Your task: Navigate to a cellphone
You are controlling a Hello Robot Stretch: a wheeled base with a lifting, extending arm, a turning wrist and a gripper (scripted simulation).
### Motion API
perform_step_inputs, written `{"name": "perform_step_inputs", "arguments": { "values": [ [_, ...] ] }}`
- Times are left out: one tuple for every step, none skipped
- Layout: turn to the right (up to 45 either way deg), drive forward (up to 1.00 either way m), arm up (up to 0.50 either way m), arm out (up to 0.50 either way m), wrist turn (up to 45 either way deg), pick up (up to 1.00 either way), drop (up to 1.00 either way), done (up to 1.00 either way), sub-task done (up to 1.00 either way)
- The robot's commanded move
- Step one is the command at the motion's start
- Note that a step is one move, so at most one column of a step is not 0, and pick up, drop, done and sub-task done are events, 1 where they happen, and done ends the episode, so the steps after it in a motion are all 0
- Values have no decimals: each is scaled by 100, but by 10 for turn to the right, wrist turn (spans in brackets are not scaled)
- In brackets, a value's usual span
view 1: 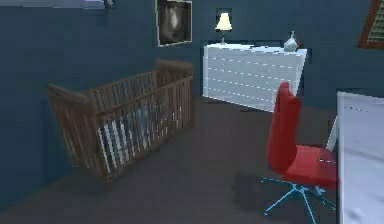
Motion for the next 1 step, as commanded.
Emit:
{"name": "perform_step_inputs", "arguments": {
  "values": [
    [0,100,0,0,0,0,0,0,0]
  ]
}}
